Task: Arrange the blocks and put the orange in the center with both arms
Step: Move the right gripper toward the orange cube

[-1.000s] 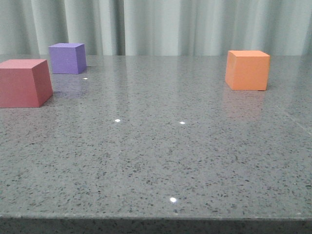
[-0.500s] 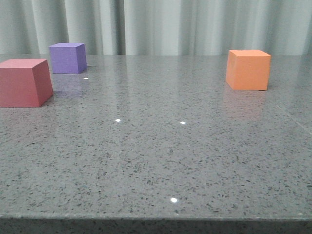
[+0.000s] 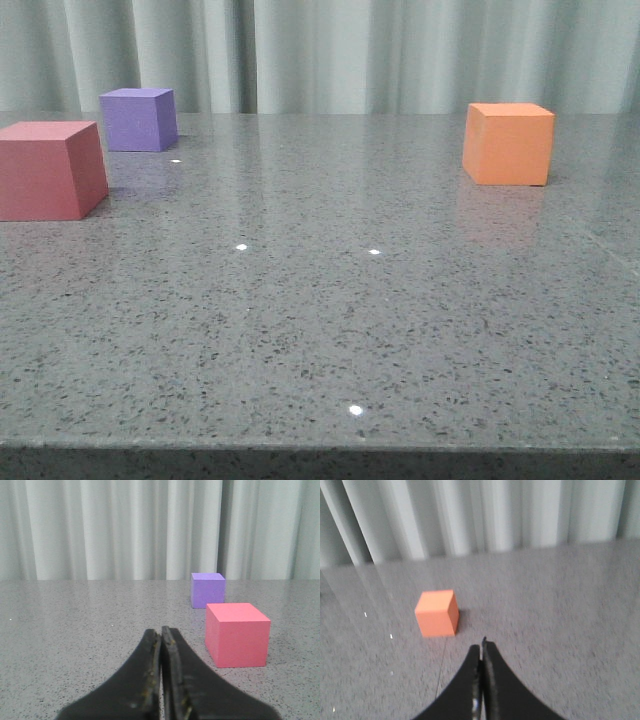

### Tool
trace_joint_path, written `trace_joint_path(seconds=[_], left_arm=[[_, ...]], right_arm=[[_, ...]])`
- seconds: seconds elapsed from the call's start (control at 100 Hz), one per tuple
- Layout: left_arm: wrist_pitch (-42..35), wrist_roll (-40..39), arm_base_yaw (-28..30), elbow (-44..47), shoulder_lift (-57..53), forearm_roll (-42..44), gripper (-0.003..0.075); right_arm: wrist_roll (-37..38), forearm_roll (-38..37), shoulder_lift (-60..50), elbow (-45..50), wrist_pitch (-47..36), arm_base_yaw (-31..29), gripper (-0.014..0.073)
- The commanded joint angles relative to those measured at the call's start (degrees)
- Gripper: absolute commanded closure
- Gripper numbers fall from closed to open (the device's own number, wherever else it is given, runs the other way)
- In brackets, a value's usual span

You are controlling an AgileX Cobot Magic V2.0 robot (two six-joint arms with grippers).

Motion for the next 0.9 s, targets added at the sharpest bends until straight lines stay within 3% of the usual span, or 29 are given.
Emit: trace_joint_path(seconds=[0.0, 0.17, 0.45, 0.57, 0.76, 0.8, 0.89], left_arm=[[-4.70, -0.15, 0.16, 2.56, -2.12, 0.01, 0.0741], [-4.70, -0.15, 0.16, 2.56, -2.12, 0.01, 0.0741], [-4.70, -0.15, 0.16, 2.56, -2.12, 0.01, 0.0741], [-4.70, -0.15, 0.16, 2.56, -2.12, 0.01, 0.0741], [-4.70, -0.15, 0.16, 2.56, -2.12, 0.01, 0.0741], [-4.70, -0.15, 0.16, 2.56, -2.12, 0.01, 0.0741], [-4.70, -0.15, 0.16, 2.56, -2.12, 0.01, 0.0741]], right_arm=[[-0.43, -0.11, 6.69, -7.52, 3.84, -0.34, 0.0663], [-0.43, 0.01, 15.68, -13.33, 11.52, -0.34, 0.0663], [-0.43, -0.05, 22.08, -13.38, 12.06, -0.34, 0.0634], [-0.43, -0.05, 22.54, -13.38, 12.41, -0.34, 0.0440], [-0.43, -0.05, 22.54, -13.38, 12.46, -0.34, -0.0027], [-0.43, -0.05, 22.54, -13.38, 12.39, -0.34, -0.0076], [-0.43, -0.05, 22.54, -13.38, 11.73, -0.34, -0.0045]])
